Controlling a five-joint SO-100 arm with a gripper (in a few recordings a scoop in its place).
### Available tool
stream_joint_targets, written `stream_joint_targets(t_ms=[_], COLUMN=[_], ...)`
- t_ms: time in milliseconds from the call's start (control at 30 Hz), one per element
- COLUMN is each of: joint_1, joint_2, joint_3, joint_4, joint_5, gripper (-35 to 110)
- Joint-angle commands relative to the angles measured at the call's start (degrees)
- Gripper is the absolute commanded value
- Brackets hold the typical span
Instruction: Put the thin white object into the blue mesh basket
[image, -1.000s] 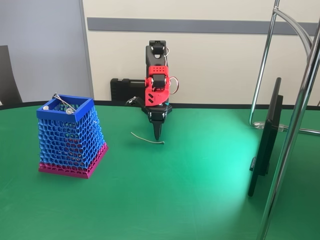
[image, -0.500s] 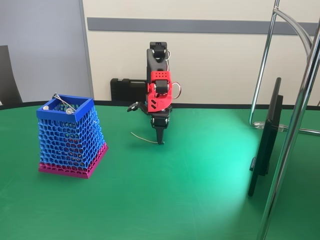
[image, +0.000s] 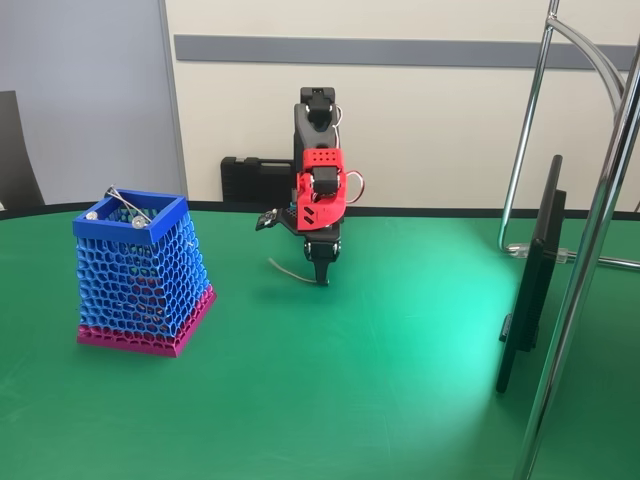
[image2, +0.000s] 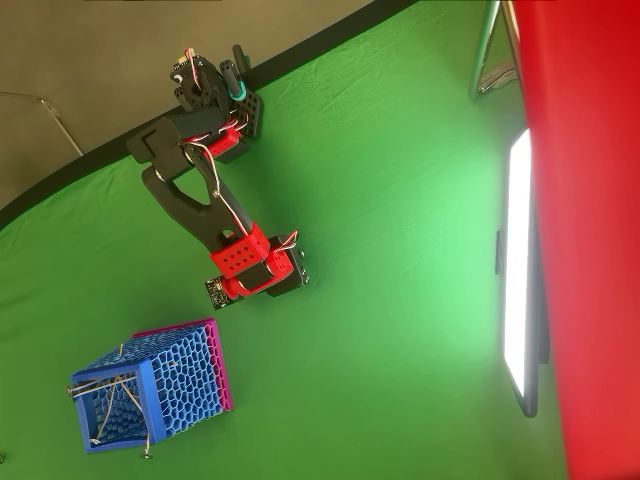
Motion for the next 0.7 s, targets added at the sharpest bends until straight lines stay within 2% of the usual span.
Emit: stream_joint_targets(t_ms=[0,300,500,667], joint_1=[0.1,1.5,4.9,8.0], joint_2=[0.3,8.8,16.4,20.7], joint_3=[-1.7,-3.9,-12.7,-23.3], joint_4=[0.5,1.8,4.2,2.4], joint_5=[-0.5,-3.6,-7.3,-10.8], gripper=[2,1,1,1])
